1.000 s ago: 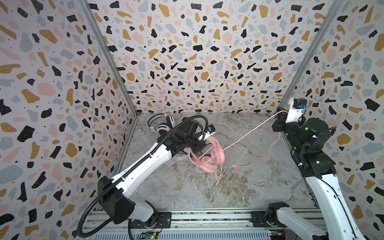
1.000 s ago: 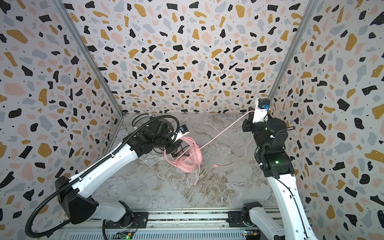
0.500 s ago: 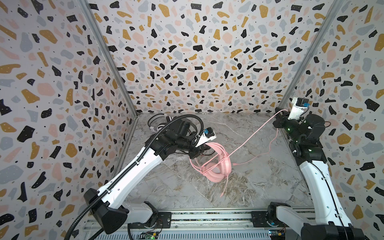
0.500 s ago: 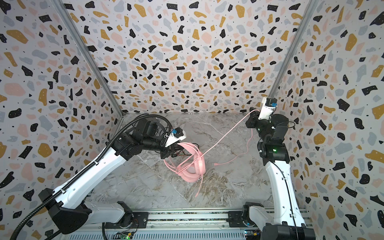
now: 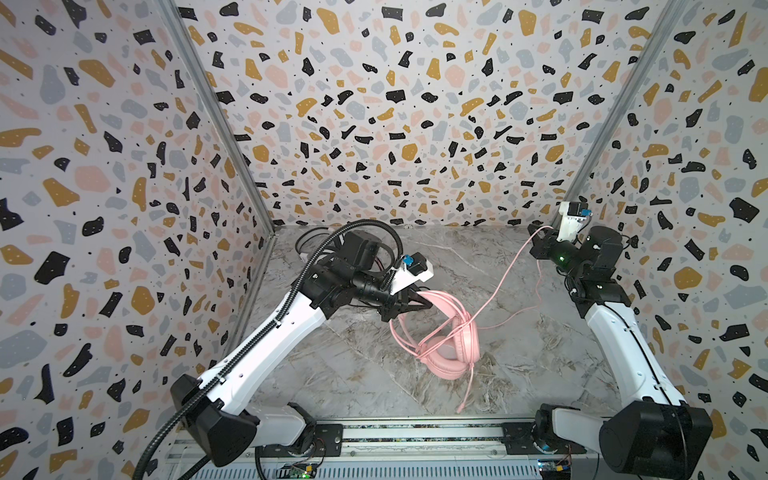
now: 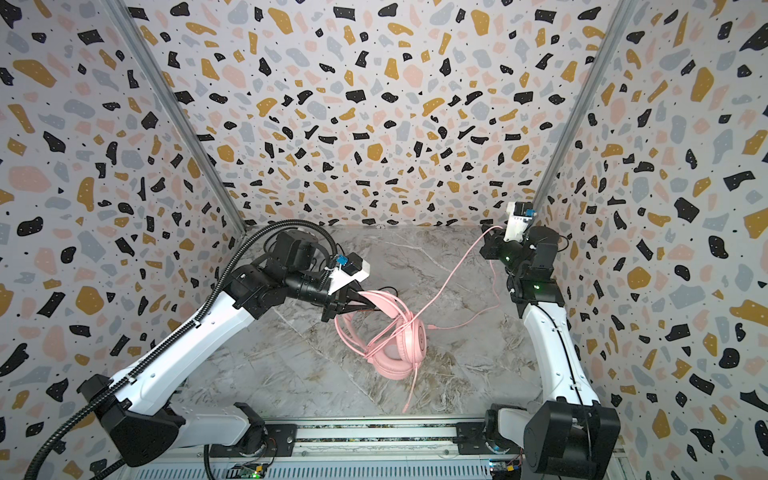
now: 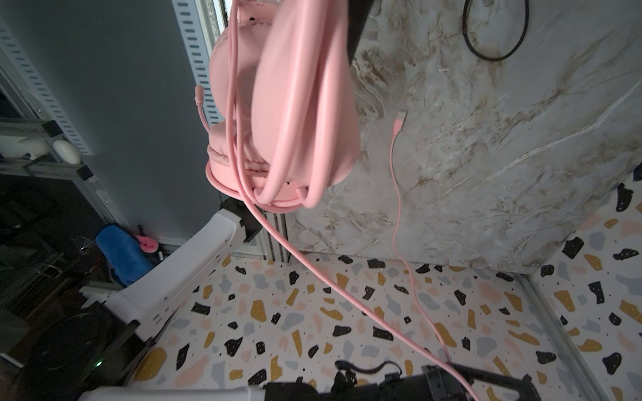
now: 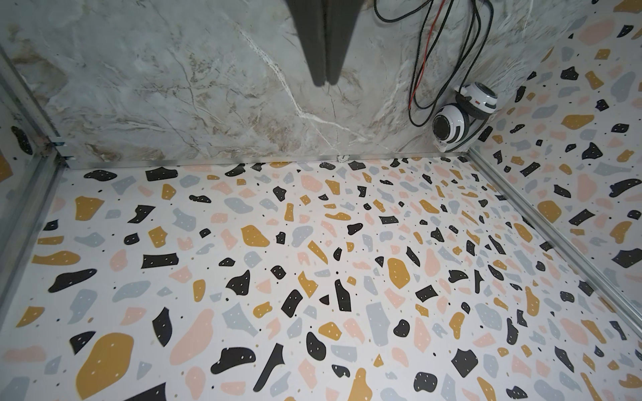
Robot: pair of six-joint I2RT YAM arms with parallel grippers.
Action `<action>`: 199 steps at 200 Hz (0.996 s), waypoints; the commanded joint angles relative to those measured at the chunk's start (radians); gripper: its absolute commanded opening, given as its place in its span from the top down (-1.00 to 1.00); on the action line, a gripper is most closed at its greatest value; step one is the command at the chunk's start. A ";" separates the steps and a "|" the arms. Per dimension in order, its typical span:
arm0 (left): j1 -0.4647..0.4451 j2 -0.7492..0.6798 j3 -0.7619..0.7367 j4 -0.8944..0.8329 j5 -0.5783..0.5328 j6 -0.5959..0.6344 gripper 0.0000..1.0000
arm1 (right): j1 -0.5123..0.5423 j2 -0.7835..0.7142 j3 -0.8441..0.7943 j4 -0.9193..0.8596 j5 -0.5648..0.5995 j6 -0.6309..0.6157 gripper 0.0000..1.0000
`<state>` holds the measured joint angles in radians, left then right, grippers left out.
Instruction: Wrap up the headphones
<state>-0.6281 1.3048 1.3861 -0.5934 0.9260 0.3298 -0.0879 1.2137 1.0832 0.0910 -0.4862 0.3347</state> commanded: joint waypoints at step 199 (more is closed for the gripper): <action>0.011 -0.022 0.001 0.687 0.024 -0.516 1.00 | 0.362 0.330 -0.168 0.302 -0.147 0.081 0.96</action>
<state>-0.6170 1.2926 1.3270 -0.0486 0.9920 -0.1360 0.2718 1.5421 0.9409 0.3004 -0.6327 0.3660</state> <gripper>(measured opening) 0.075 0.038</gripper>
